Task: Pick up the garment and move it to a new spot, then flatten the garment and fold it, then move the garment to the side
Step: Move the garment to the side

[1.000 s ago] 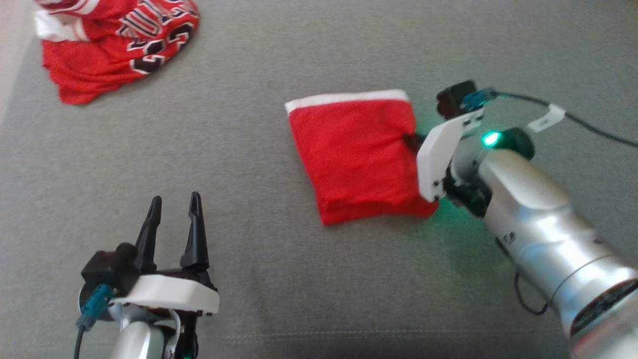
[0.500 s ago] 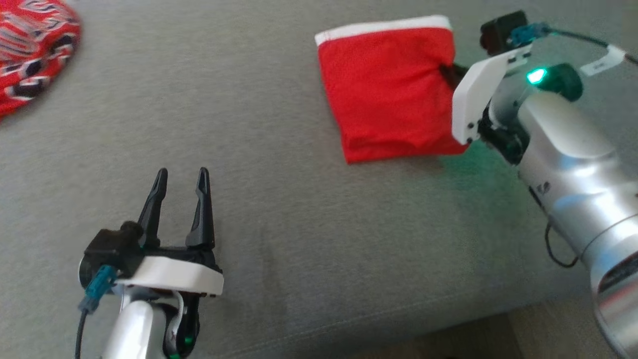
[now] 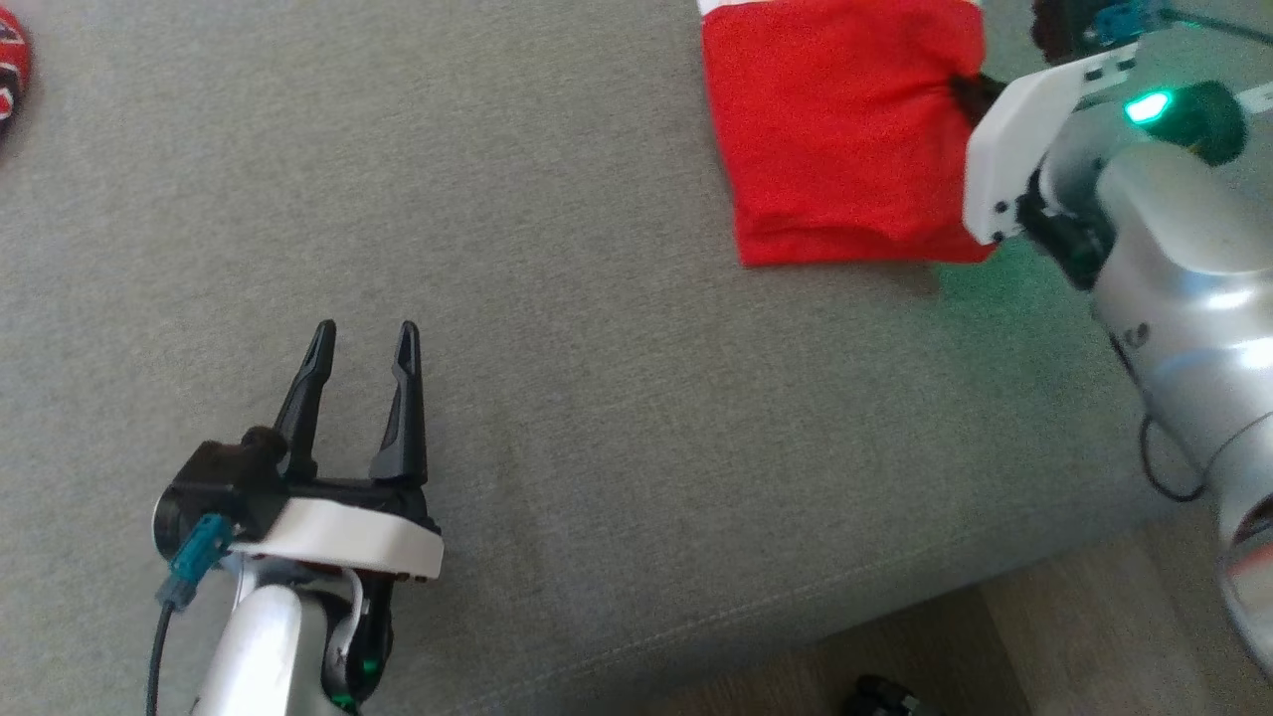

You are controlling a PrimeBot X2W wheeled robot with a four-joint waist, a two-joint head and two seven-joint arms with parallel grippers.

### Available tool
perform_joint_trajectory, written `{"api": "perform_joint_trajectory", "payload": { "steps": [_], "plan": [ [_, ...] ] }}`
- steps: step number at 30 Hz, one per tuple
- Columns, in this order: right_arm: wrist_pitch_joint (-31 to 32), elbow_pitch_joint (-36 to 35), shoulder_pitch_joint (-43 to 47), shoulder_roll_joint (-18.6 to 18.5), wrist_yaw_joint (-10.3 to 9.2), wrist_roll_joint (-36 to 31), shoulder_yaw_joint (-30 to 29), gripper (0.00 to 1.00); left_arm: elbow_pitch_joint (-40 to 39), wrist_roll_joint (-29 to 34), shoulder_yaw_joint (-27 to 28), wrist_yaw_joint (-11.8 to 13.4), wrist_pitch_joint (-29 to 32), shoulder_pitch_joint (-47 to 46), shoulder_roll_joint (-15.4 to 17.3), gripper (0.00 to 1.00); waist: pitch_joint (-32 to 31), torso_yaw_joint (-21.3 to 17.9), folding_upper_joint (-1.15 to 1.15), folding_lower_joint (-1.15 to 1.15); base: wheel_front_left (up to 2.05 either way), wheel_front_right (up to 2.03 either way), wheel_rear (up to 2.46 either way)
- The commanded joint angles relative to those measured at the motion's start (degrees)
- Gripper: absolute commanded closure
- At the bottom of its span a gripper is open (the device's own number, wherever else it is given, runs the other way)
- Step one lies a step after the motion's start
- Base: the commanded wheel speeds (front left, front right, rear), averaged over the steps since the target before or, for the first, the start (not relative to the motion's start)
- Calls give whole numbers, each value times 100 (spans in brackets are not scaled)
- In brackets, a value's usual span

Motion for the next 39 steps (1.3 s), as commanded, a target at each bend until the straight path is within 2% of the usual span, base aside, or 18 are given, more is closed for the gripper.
{"api": "perform_joint_trajectory", "payload": {
  "steps": [1,7,12,22,39],
  "plan": [
    [-98,-4,-176,-115,37,-63,-7,100,-146,59,182,-28,-45,-148,9,0,3,61,0,0,0,0,0],
    [-180,455,-441,-287,37,-340,-3,100,-133,57,214,-40,-45,-136,8,0,-2,273,0,0,0,0,0],
    [0,634,-668,-471,37,-669,52,100,-186,19,157,7,-45,-95,8,0,14,429,0,0,0,0,0],
    [303,685,-992,-1138,37,-1283,-242,100,-208,-15,128,14,-45,-141,8,0,128,576,0,0,0,0,0],
    [562,687,-1265,-1342,37,-2522,-1014,100,-287,-15,58,58,-45,-219,7,0,390,676,0,0,0,0,0]
  ]
}}
